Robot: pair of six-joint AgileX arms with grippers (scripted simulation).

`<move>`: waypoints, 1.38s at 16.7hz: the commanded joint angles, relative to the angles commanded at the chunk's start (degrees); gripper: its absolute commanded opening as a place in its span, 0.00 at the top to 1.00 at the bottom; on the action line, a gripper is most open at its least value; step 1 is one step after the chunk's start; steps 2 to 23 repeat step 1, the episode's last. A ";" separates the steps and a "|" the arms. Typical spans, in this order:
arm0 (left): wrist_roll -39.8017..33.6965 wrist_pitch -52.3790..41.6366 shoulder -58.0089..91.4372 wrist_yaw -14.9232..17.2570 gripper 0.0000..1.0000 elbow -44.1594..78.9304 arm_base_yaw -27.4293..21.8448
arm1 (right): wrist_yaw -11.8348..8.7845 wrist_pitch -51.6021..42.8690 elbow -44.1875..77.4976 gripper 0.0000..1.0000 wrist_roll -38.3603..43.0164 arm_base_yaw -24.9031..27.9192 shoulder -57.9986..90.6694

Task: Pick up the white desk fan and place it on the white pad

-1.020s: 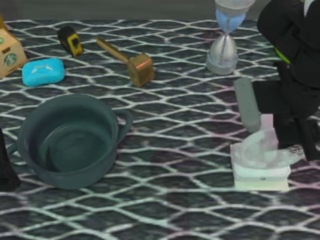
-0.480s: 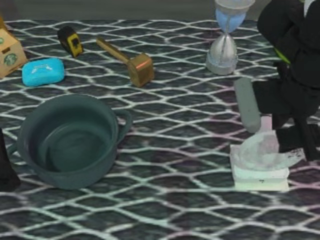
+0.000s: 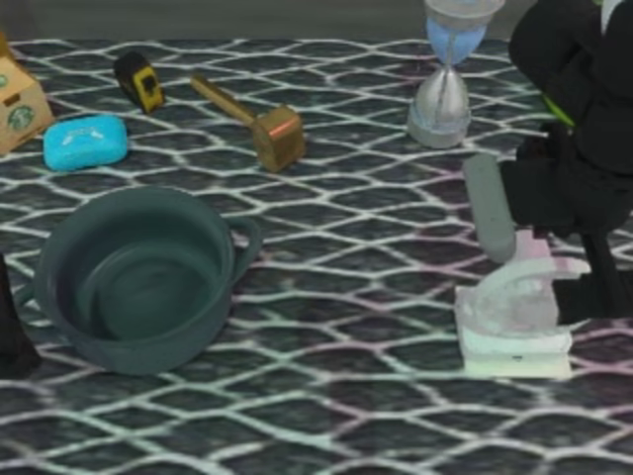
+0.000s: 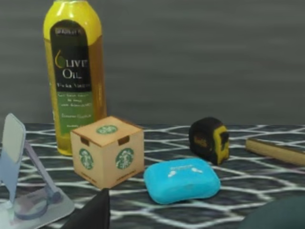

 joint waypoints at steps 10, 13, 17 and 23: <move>0.00 0.00 0.00 0.00 0.00 0.00 0.00 | 0.00 0.00 0.00 0.00 0.00 0.00 0.00; 0.00 0.00 0.00 0.00 0.00 0.00 0.00 | 0.00 0.00 0.00 0.00 0.00 0.00 0.00; 0.00 0.00 0.00 0.00 0.00 0.00 0.00 | 0.00 0.00 0.00 0.00 0.00 0.00 0.00; 0.00 0.00 0.00 0.00 0.00 0.00 0.00 | 0.00 0.00 0.00 0.00 0.00 0.00 0.00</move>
